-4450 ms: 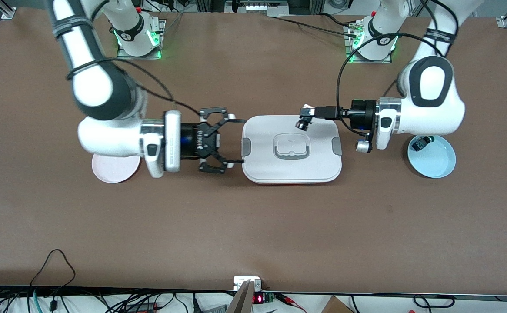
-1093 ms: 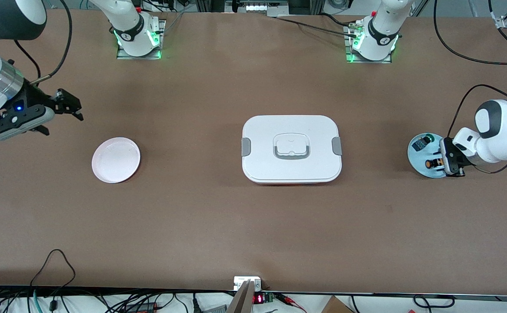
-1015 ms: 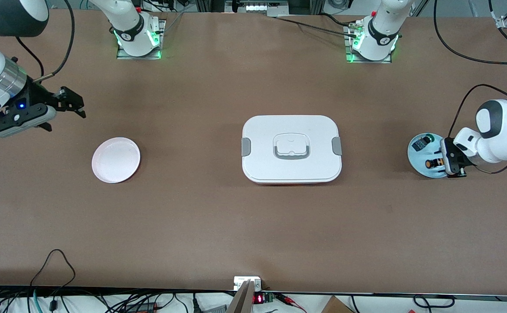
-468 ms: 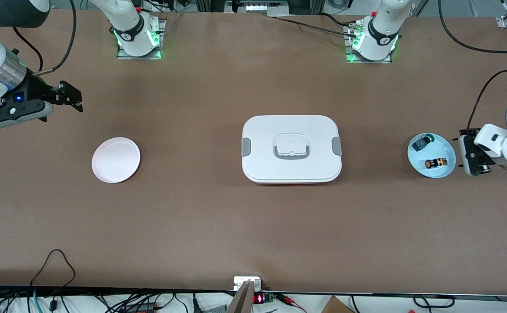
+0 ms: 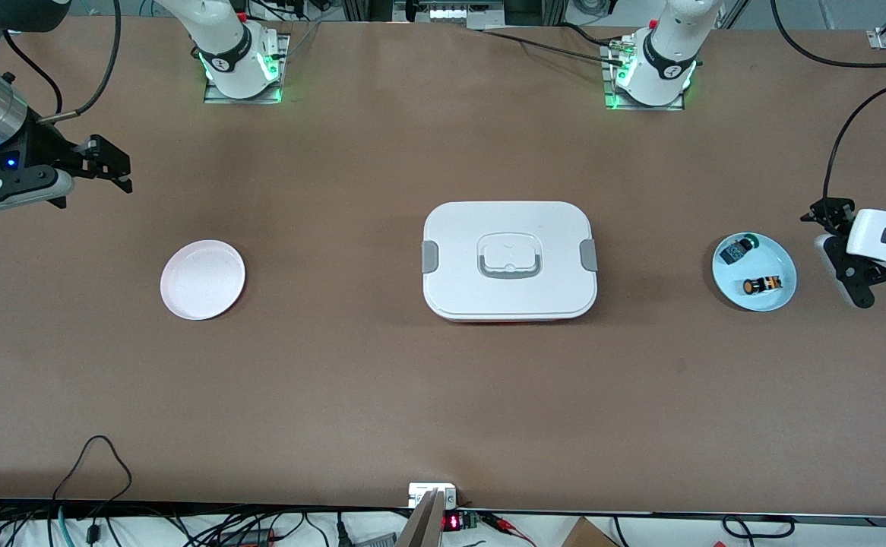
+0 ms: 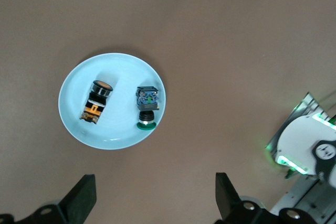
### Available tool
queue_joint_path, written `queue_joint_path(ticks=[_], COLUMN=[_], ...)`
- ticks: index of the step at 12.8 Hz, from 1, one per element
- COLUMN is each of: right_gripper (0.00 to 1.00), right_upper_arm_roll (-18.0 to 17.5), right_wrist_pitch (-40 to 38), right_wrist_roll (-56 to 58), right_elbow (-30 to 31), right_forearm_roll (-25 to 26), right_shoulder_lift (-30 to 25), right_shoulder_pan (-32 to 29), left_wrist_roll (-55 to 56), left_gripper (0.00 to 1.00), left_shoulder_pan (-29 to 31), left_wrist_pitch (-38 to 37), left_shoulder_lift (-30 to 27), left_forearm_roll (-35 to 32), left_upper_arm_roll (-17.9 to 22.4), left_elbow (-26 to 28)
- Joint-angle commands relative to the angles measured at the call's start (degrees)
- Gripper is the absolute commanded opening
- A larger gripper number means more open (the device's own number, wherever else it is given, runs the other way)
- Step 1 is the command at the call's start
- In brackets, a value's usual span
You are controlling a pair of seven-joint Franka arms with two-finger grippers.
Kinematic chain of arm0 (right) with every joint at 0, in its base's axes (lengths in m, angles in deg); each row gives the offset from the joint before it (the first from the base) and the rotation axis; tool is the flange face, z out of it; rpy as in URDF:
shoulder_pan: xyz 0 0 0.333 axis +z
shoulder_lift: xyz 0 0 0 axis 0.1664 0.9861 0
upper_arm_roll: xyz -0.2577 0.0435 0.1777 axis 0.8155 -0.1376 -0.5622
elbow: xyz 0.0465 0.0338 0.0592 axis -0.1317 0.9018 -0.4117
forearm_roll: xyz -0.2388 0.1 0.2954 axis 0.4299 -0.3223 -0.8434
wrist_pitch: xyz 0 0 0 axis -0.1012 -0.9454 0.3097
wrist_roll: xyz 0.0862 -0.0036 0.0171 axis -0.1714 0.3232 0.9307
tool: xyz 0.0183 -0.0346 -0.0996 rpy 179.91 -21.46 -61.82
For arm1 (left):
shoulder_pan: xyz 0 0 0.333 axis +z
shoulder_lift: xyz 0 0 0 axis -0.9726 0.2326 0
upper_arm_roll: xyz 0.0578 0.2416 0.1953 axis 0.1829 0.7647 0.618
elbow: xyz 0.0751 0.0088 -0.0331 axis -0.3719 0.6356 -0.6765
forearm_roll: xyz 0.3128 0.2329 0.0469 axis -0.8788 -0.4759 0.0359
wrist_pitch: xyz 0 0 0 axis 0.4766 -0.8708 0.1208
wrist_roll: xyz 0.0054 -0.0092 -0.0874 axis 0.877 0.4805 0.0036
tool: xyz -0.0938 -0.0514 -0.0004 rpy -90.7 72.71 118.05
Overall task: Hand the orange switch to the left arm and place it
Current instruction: 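Lower the orange switch onto the blue plate and open the left gripper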
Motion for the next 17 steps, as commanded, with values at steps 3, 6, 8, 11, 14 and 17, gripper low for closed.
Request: queue_joint_path(ticks=[3,6,8,11,14,17], right_gripper=[1.0,1.0,1.0,1.0,1.0,1.0], right_upper_arm_roll=[0.07,0.24,0.24,0.16,-0.28,-0.37], right_wrist_pitch=[-1.12,-0.77,-1.11,-3.39,-6.83,-6.83], right_wrist_roll=[-1.68,-1.42,-1.24,-1.33,-1.68,-1.51], right_elbow=[-3.37,-5.31,-5.4,-5.48,-5.48,-5.48], right_forearm_roll=[0.12,0.56,1.08,0.3,0.12,0.64], right_shoulder_lift=[3.19,3.28,3.46,3.46,2.84,2.84], right_shoulder_pan=[0.47,0.03,0.47,0.2,0.73,0.64], left_wrist_roll=[21.73,39.66,48.37,56.31,56.34,56.42], left_gripper=[1.0,1.0,1.0,1.0,1.0,1.0], left_shoulder_pan=[-3.73,-7.94,-9.36,-13.66,-18.03,-33.16], left_wrist_pitch=[-14.19,-19.84,-20.46,-20.9,-19.69,-12.42], left_shoulder_lift=[0.55,0.55,0.29,-1.02,-4.87,-13.56], left_forearm_roll=[1.77,7.04,8.11,8.29,8.2,13.01], left_upper_arm_roll=[-4.44,-5.42,-5.59,-5.42,-0.36,20.72], left_elbow=[-7.66,-11.79,-12.68,-13.73,-13.3,-9.72])
